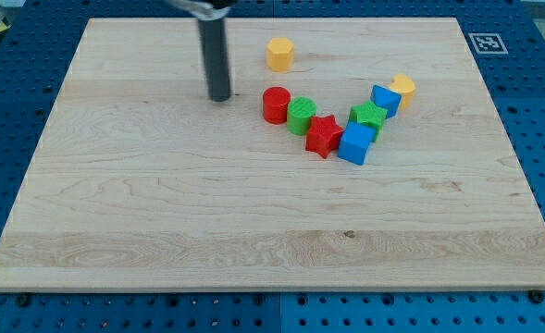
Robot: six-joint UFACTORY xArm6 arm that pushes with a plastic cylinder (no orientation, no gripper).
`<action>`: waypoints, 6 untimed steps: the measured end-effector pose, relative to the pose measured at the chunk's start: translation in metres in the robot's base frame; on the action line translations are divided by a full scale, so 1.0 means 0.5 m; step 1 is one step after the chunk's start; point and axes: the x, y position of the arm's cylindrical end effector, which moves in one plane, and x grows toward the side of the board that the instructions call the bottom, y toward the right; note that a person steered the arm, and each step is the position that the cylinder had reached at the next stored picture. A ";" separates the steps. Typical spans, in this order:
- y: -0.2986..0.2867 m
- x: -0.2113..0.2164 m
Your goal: Move the red circle upwards slightly
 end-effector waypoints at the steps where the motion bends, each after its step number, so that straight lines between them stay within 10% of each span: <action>1: 0.008 0.072; 4: 0.160 -0.027; 6: 0.201 0.080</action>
